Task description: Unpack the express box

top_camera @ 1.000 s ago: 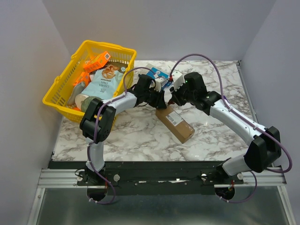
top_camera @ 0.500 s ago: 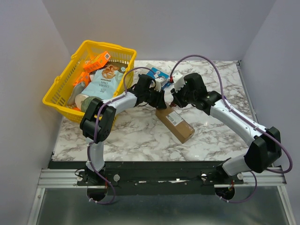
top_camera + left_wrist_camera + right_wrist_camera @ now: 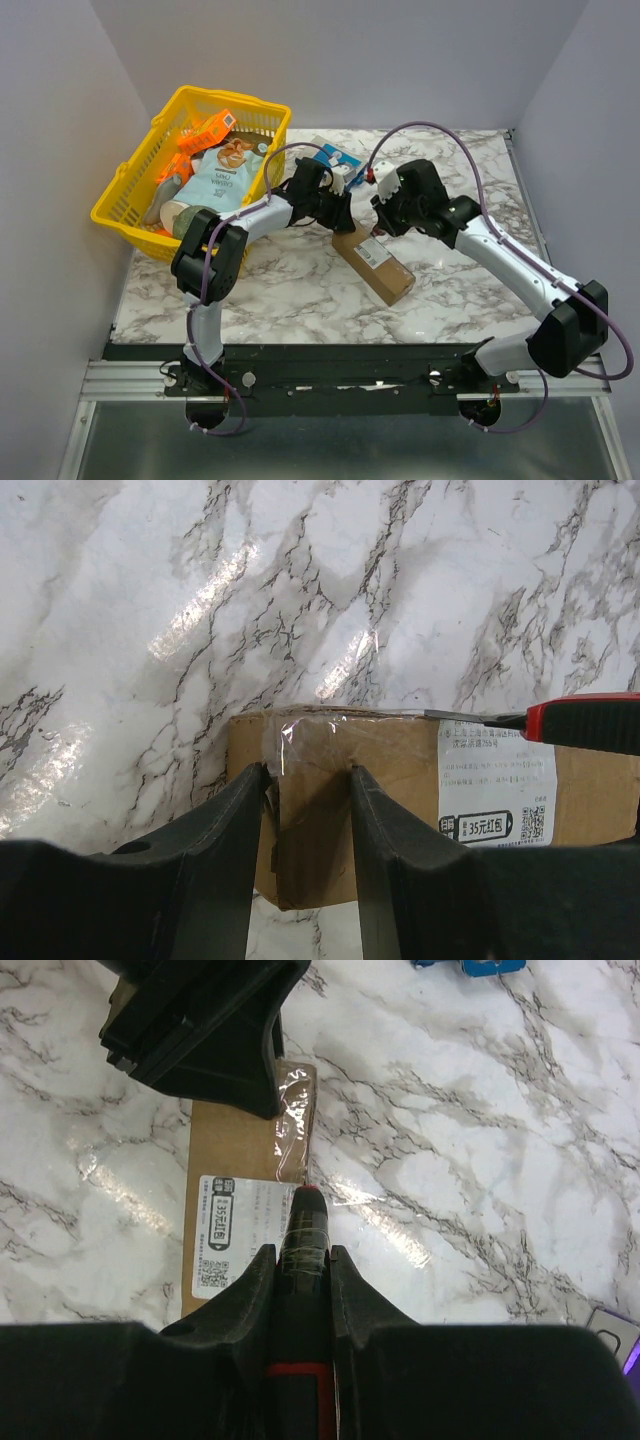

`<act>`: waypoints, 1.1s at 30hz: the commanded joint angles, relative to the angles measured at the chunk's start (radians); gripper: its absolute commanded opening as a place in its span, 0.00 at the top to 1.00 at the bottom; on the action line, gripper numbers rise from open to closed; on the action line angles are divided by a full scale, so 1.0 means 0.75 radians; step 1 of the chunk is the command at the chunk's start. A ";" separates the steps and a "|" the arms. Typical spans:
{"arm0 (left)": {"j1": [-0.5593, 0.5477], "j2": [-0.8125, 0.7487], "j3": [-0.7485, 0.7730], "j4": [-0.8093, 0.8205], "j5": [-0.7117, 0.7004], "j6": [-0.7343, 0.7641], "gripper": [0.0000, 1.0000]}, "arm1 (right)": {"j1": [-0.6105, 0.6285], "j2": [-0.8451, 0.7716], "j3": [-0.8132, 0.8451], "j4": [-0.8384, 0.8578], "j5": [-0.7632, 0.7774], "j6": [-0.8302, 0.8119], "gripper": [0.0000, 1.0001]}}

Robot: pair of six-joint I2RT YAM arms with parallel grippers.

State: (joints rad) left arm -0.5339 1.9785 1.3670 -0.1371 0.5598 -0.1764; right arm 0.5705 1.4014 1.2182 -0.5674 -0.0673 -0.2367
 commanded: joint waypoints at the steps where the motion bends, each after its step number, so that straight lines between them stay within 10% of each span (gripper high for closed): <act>1: -0.010 0.125 -0.053 -0.202 -0.137 0.065 0.61 | 0.010 -0.064 -0.004 -0.196 0.020 0.011 1.00; 33: -0.010 0.144 -0.031 -0.214 -0.147 0.076 0.61 | -0.041 -0.156 -0.013 -0.460 0.012 0.019 1.00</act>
State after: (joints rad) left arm -0.5339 1.9888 1.3876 -0.1589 0.5617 -0.1734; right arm 0.5476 1.3128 1.1995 -0.8394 -0.0422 -0.2287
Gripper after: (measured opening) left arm 0.455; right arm 0.281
